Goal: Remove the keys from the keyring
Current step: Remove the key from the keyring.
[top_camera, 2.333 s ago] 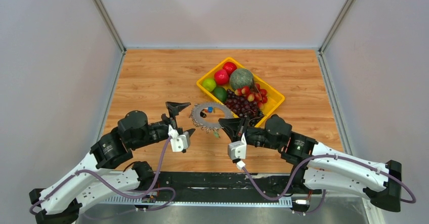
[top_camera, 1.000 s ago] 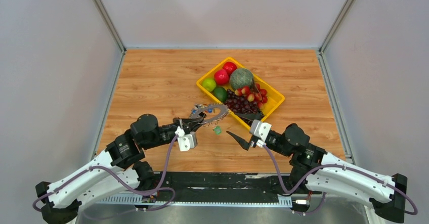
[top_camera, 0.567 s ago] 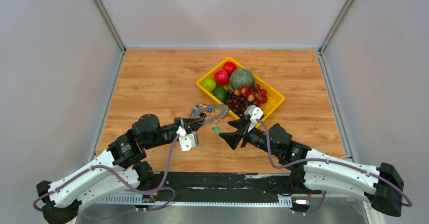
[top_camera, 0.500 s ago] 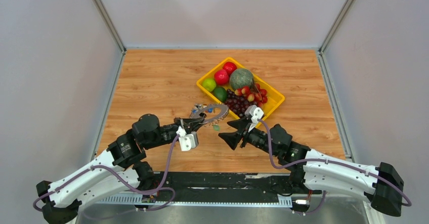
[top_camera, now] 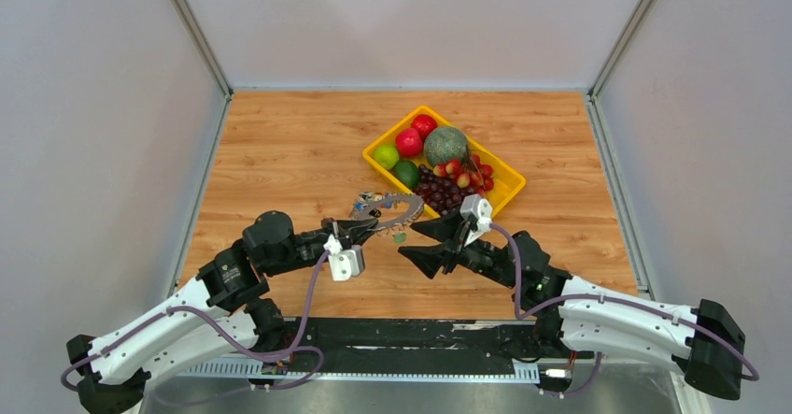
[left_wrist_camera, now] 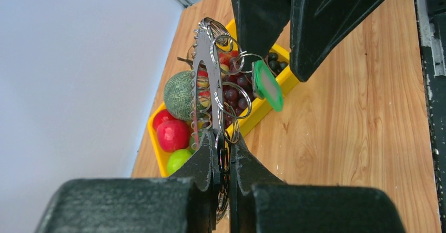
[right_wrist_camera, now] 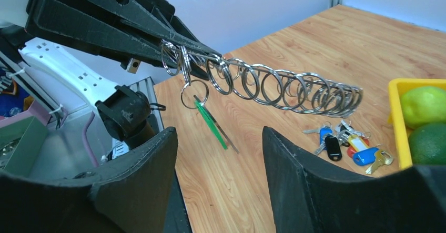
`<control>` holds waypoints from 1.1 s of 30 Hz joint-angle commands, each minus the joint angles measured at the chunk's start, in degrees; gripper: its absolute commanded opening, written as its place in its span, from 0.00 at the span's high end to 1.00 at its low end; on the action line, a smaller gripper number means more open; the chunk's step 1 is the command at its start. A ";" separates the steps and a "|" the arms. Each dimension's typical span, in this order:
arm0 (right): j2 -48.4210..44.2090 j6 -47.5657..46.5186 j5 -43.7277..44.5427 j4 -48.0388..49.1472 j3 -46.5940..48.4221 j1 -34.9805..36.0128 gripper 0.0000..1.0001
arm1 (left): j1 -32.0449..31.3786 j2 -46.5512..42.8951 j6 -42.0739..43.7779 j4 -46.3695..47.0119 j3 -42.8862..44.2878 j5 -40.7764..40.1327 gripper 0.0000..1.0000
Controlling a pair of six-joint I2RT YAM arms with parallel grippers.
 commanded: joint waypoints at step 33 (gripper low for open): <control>-4.31 -4.69 -3.01 -12.07 7.08 0.22 1.00 | 0.07 0.95 -2.50 5.69 -0.62 3.86 1.00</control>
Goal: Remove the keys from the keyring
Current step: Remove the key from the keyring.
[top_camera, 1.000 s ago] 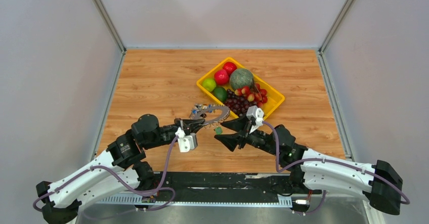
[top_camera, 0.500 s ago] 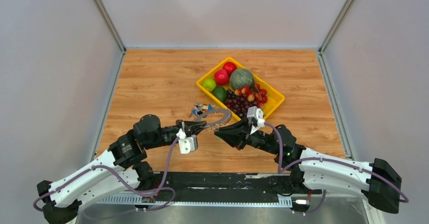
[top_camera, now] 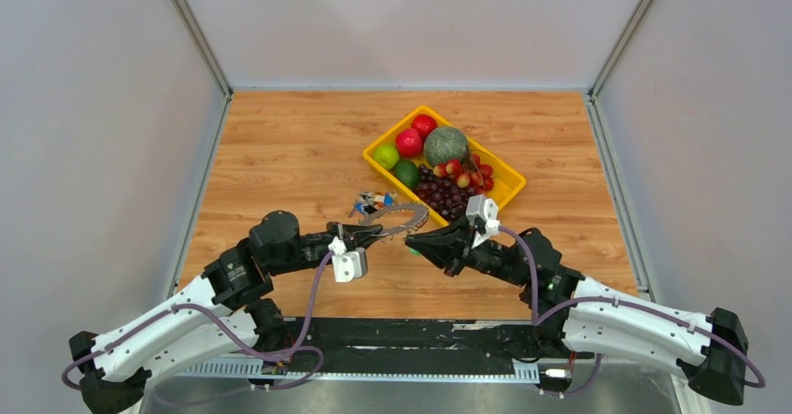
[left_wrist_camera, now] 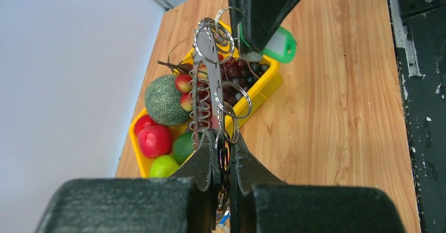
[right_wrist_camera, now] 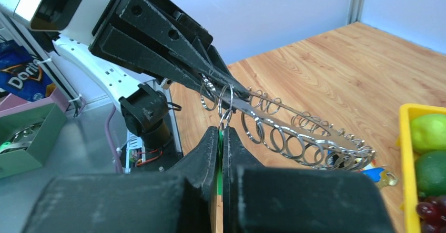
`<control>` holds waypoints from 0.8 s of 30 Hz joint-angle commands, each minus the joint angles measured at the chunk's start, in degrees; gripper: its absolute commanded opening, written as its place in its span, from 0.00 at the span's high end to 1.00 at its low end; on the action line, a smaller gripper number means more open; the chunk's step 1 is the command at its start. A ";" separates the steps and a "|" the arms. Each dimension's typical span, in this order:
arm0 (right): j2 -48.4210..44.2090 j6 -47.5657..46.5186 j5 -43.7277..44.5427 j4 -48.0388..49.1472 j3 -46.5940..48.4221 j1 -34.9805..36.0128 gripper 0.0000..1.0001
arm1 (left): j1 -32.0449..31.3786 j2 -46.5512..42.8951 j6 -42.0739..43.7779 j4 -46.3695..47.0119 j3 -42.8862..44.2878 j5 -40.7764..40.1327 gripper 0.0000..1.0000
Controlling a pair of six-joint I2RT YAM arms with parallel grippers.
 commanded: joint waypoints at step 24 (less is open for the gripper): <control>-6.05 -2.13 5.26 0.74 -0.24 0.17 1.00 | 0.10 0.25 -2.25 5.57 0.25 1.13 1.00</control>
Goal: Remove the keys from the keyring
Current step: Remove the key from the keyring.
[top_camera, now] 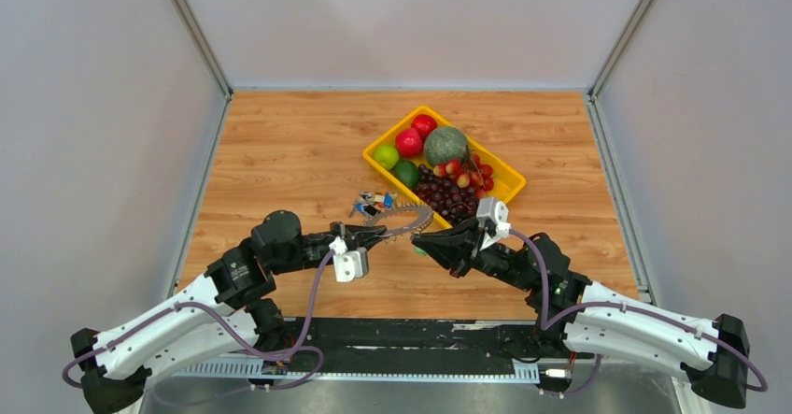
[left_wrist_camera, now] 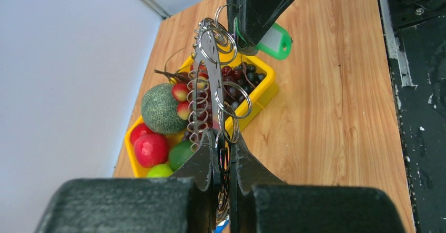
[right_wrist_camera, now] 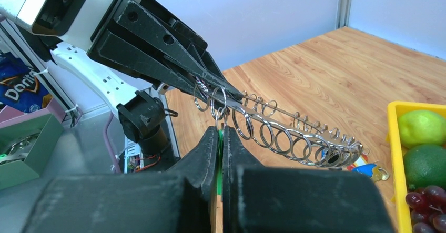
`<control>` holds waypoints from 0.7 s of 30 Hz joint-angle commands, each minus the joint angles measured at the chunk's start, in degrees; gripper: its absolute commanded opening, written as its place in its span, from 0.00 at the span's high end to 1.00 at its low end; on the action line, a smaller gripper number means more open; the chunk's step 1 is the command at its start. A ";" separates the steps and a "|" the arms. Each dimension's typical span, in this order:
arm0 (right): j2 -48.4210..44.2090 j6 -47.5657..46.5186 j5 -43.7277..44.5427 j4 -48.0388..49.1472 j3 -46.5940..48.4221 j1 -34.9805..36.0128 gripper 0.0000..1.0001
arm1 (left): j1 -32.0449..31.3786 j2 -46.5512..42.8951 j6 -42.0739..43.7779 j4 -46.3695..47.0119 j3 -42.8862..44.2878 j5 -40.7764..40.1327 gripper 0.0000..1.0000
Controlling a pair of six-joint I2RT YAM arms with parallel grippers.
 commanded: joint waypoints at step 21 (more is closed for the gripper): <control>3.89 -8.58 -2.53 6.35 7.10 0.30 1.00 | 0.20 1.73 -1.33 3.22 0.59 2.42 1.00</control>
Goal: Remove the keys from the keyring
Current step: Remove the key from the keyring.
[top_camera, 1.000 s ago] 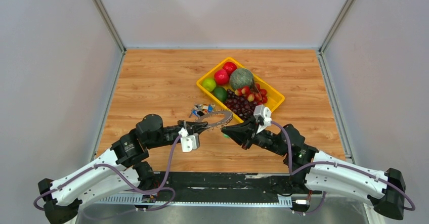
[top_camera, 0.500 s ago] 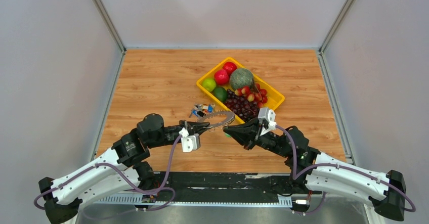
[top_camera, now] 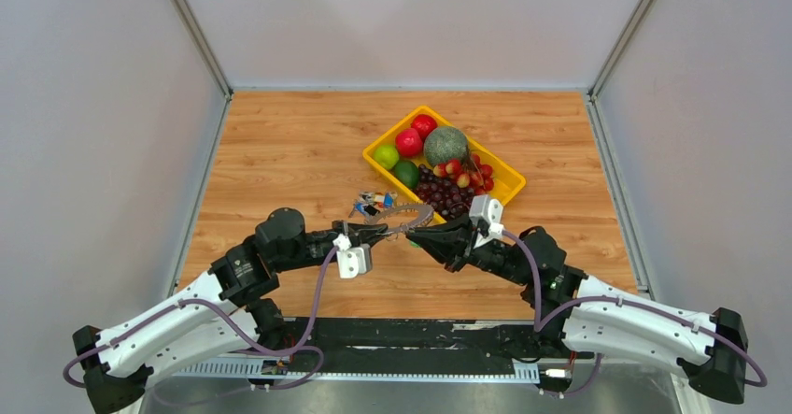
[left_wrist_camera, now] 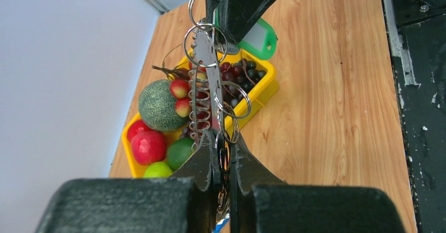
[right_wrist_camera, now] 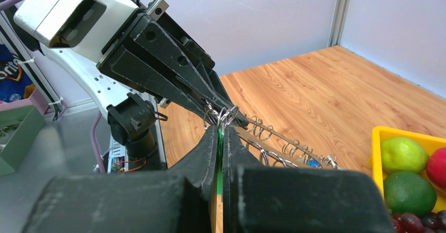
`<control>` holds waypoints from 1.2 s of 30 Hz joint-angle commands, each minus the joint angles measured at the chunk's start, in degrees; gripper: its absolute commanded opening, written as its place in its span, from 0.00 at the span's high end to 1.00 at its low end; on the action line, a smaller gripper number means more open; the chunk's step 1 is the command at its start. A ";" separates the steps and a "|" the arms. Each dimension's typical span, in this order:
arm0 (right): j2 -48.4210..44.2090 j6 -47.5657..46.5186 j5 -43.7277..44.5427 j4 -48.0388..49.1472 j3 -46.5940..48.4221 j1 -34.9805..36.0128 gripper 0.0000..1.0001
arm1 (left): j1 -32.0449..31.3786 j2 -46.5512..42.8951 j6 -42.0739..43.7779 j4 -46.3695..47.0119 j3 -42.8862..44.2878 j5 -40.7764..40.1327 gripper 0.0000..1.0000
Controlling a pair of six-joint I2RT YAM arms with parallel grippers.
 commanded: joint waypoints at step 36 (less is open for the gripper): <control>-0.38 -13.73 4.42 -3.86 8.47 1.87 0.68 | -0.72 7.45 -4.06 -3.52 5.36 2.58 1.00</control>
